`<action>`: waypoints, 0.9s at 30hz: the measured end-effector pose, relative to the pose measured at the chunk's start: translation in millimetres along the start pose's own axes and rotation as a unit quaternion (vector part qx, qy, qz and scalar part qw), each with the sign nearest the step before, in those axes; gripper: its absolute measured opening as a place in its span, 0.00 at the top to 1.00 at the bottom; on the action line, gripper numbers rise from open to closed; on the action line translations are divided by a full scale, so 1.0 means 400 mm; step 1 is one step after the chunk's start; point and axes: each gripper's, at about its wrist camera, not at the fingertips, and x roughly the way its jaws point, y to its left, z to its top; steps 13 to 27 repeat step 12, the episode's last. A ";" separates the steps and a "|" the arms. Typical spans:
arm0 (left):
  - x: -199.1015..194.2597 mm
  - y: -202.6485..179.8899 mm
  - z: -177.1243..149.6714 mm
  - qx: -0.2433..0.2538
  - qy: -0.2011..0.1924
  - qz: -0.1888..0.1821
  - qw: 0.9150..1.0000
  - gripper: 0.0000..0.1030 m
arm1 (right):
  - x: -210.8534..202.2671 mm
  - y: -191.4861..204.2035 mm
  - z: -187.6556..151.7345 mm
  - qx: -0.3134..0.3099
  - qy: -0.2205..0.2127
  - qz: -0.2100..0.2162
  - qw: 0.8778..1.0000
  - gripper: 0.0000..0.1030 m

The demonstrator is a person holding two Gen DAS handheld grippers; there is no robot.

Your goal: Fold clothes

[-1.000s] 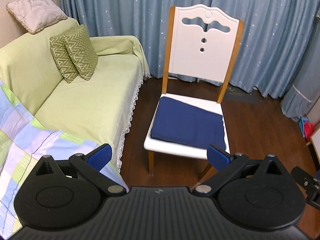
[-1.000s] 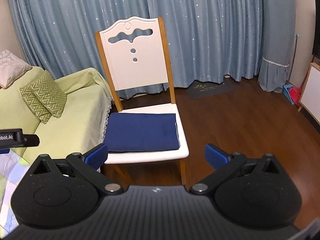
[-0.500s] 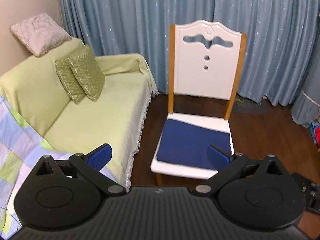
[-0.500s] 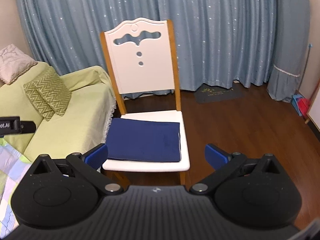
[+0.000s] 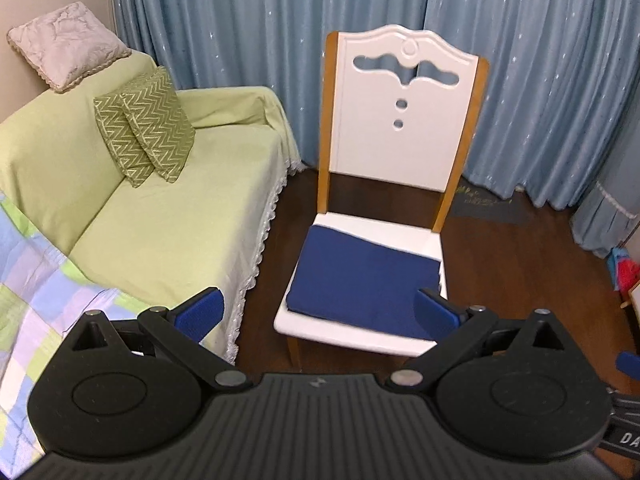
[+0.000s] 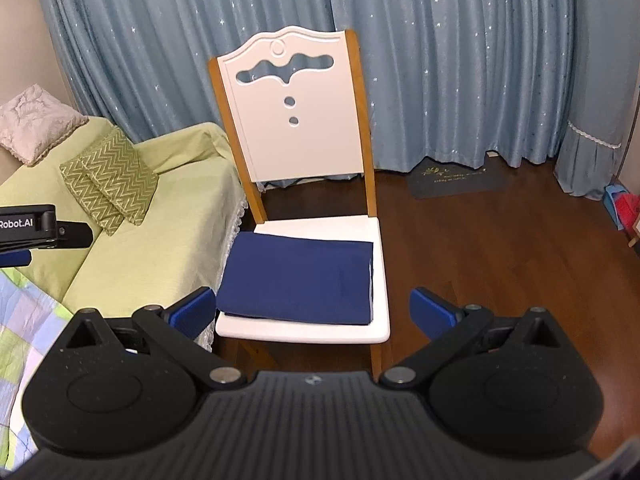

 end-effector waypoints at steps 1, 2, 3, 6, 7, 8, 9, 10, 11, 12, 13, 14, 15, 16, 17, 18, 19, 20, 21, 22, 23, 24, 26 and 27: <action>0.002 -0.010 0.001 0.001 0.003 0.003 1.000 0.01 | 0.001 -0.007 0.002 0.000 0.002 0.000 1.000 0.01; 0.004 -0.020 0.002 0.002 0.005 0.005 1.000 0.01 | 0.003 -0.015 0.005 0.000 0.005 0.000 1.000 0.01; 0.007 -0.031 0.004 0.004 0.009 0.006 1.000 0.01 | 0.004 -0.022 0.007 0.001 0.007 0.000 1.000 0.01; 0.011 -0.052 0.007 0.004 0.014 -0.016 1.000 0.01 | 0.008 -0.048 0.009 0.001 0.016 -0.001 1.000 0.01; 0.013 -0.060 0.009 0.004 0.016 -0.026 1.000 0.01 | 0.009 -0.056 0.009 0.001 0.020 -0.001 1.000 0.01; 0.015 -0.064 0.009 0.001 0.017 -0.037 0.999 0.01 | 0.011 -0.062 0.009 0.001 0.023 -0.001 1.000 0.01; 0.018 -0.071 0.011 -0.002 0.018 -0.042 0.999 0.01 | 0.014 -0.068 0.009 0.000 0.027 0.000 1.000 0.01; 0.022 -0.079 0.013 -0.004 0.019 -0.046 0.999 0.01 | 0.015 -0.074 0.008 -0.002 0.031 0.001 1.000 0.01; 0.024 -0.090 0.014 0.001 0.016 -0.040 0.999 0.01 | 0.017 -0.078 0.007 -0.003 0.035 0.002 0.999 0.01; 0.026 -0.102 0.016 0.008 0.014 -0.030 0.999 0.01 | 0.017 -0.083 0.006 -0.004 0.037 0.003 0.999 0.01; 0.026 -0.102 0.016 0.008 0.014 -0.030 0.999 0.01 | 0.017 -0.083 0.006 -0.004 0.037 0.003 0.999 0.01; 0.026 -0.102 0.016 0.008 0.014 -0.030 0.999 0.01 | 0.017 -0.083 0.006 -0.004 0.037 0.003 0.999 0.01; 0.026 -0.102 0.016 0.008 0.014 -0.030 0.999 0.01 | 0.017 -0.083 0.006 -0.004 0.037 0.003 0.999 0.01; 0.026 -0.102 0.016 0.008 0.014 -0.030 0.999 0.01 | 0.017 -0.083 0.006 -0.004 0.037 0.003 0.999 0.01; 0.026 -0.102 0.016 0.008 0.014 -0.030 0.999 0.01 | 0.017 -0.083 0.006 -0.004 0.037 0.003 0.999 0.01; 0.026 -0.102 0.016 0.008 0.014 -0.030 0.999 0.01 | 0.017 -0.083 0.006 -0.004 0.037 0.003 0.999 0.01; 0.026 -0.102 0.016 0.008 0.014 -0.030 0.999 0.01 | 0.017 -0.083 0.006 -0.004 0.037 0.003 0.999 0.01; 0.026 -0.102 0.016 0.008 0.014 -0.030 0.999 0.01 | 0.017 -0.083 0.006 -0.004 0.037 0.003 0.999 0.01; 0.026 -0.102 0.016 0.008 0.014 -0.030 0.999 0.01 | 0.017 -0.083 0.006 -0.004 0.037 0.003 0.999 0.01; 0.026 -0.102 0.016 0.008 0.014 -0.030 0.999 0.01 | 0.017 -0.083 0.006 -0.004 0.037 0.003 0.999 0.01; 0.026 -0.102 0.016 0.008 0.014 -0.030 0.999 0.01 | 0.017 -0.083 0.006 -0.004 0.037 0.003 0.999 0.01; 0.026 -0.102 0.016 0.008 0.014 -0.030 0.999 0.01 | 0.017 -0.083 0.006 -0.004 0.037 0.003 0.999 0.01; 0.026 -0.102 0.016 0.008 0.014 -0.030 0.999 0.01 | 0.017 -0.083 0.006 -0.004 0.037 0.003 0.999 0.01; 0.026 -0.102 0.016 0.008 0.014 -0.030 0.999 0.01 | 0.017 -0.083 0.006 -0.004 0.037 0.003 0.999 0.01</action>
